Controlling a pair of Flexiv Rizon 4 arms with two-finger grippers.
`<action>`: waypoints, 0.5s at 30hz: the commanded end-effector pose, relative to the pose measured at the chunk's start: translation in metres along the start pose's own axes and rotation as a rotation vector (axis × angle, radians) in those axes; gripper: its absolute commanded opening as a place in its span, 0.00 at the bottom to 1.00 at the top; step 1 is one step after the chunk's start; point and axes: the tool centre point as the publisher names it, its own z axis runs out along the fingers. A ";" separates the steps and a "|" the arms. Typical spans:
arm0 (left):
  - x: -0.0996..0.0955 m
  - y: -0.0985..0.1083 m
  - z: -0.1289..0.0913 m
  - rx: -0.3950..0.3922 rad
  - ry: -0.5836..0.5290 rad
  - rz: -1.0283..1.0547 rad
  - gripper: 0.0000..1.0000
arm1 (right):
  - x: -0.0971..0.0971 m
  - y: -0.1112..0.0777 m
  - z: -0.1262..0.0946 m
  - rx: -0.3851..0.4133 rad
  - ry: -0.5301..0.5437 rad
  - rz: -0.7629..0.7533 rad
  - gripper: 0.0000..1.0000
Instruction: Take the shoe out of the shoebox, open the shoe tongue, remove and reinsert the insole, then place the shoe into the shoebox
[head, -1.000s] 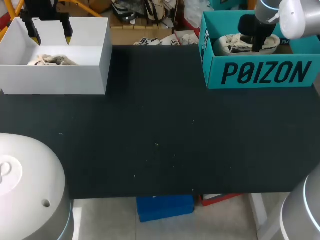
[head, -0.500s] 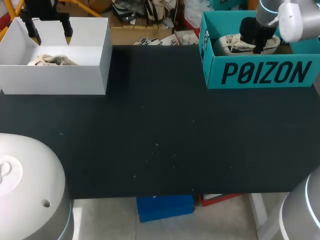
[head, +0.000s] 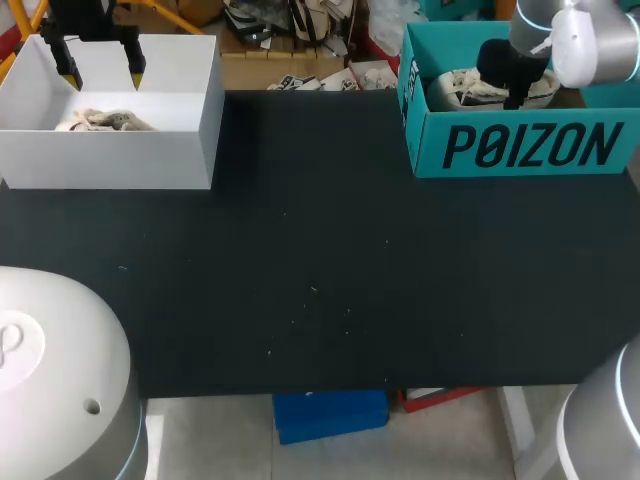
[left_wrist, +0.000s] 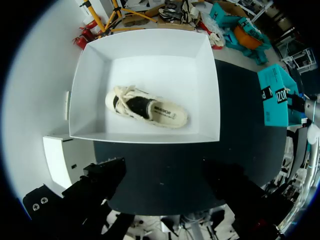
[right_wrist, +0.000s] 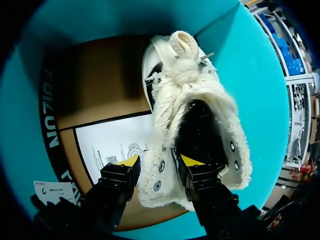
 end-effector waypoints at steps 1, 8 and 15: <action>0.000 0.000 0.000 -0.002 -0.002 -0.001 1.00 | -0.007 0.003 0.010 0.002 0.012 -0.001 0.47; 0.000 0.000 0.000 -0.002 -0.002 -0.001 1.00 | -0.007 0.003 0.017 -0.001 0.020 0.006 0.46; 0.000 0.000 0.000 -0.002 -0.002 -0.001 1.00 | -0.005 0.003 0.022 0.004 0.035 0.009 0.40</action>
